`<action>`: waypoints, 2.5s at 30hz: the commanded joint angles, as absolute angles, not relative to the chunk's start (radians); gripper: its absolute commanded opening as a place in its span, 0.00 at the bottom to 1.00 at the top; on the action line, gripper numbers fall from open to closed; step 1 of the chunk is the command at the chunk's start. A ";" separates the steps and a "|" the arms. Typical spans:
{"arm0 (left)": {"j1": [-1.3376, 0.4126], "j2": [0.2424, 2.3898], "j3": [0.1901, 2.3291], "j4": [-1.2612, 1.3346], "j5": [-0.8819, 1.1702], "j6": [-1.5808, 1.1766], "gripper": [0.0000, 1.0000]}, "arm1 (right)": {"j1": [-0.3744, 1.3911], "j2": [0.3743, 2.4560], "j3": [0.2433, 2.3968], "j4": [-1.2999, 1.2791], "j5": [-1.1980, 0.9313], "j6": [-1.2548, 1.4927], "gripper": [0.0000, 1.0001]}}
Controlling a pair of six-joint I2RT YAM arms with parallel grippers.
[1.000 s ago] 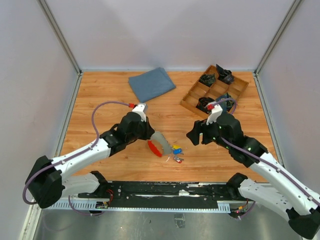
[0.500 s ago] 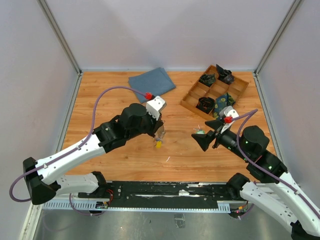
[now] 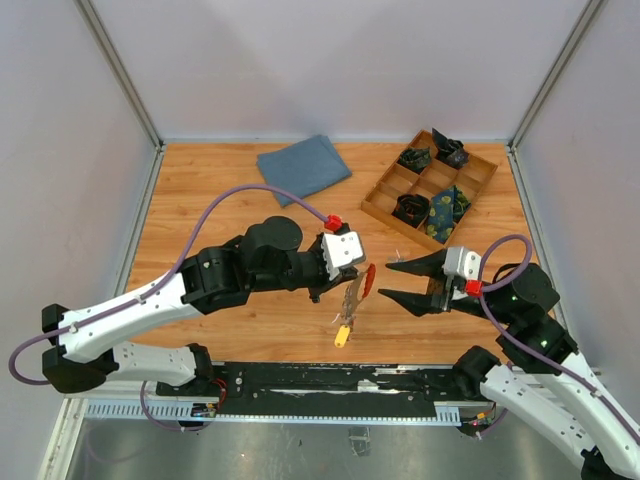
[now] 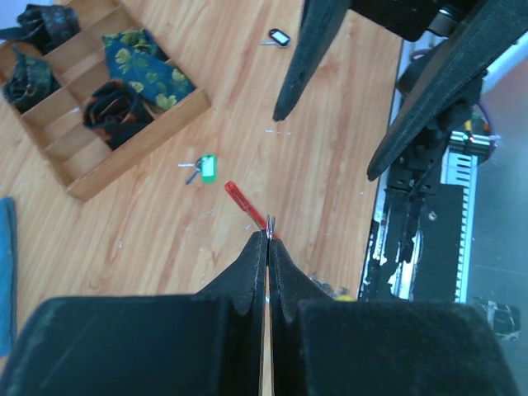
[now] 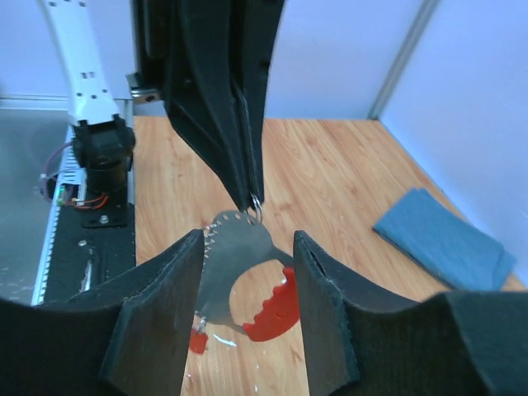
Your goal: Put the keys on the keyring
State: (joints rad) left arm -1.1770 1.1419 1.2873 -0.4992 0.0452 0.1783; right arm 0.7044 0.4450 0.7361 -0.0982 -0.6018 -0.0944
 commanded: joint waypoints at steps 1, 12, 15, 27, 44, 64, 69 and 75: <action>-1.201 1.126 1.321 -0.473 0.123 0.207 0.00 | 0.693 0.475 0.750 0.031 -0.796 -0.102 0.49; -1.204 1.050 1.296 -0.388 0.191 0.163 0.00 | 0.695 0.511 0.753 0.100 -0.825 -0.029 0.40; -1.204 1.048 1.296 -0.388 0.202 0.160 0.01 | 0.695 0.526 0.753 0.144 -0.807 -0.010 0.36; -1.205 1.043 1.296 -0.379 0.216 0.155 0.01 | 0.746 0.603 0.793 0.149 -0.819 -0.001 0.31; -1.205 1.038 1.299 -0.397 0.218 0.162 0.00 | 0.808 0.654 0.847 0.061 -0.804 -0.056 0.14; -1.205 0.876 1.218 -0.179 0.224 -0.001 0.32 | 0.808 0.584 0.805 0.450 -0.788 0.125 0.00; -1.205 0.869 1.198 -0.144 0.238 -0.029 0.32 | 0.813 0.589 0.767 0.687 -0.741 0.220 0.00; -1.204 0.885 1.206 -0.106 0.258 -0.035 0.32 | 0.822 0.604 0.756 0.790 -0.732 0.243 0.00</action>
State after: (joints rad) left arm -1.1976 0.8757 1.2121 -0.1734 0.2329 -0.0158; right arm 0.8013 0.5999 0.7589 0.6006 -0.7578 0.1902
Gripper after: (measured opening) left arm 0.318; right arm 0.012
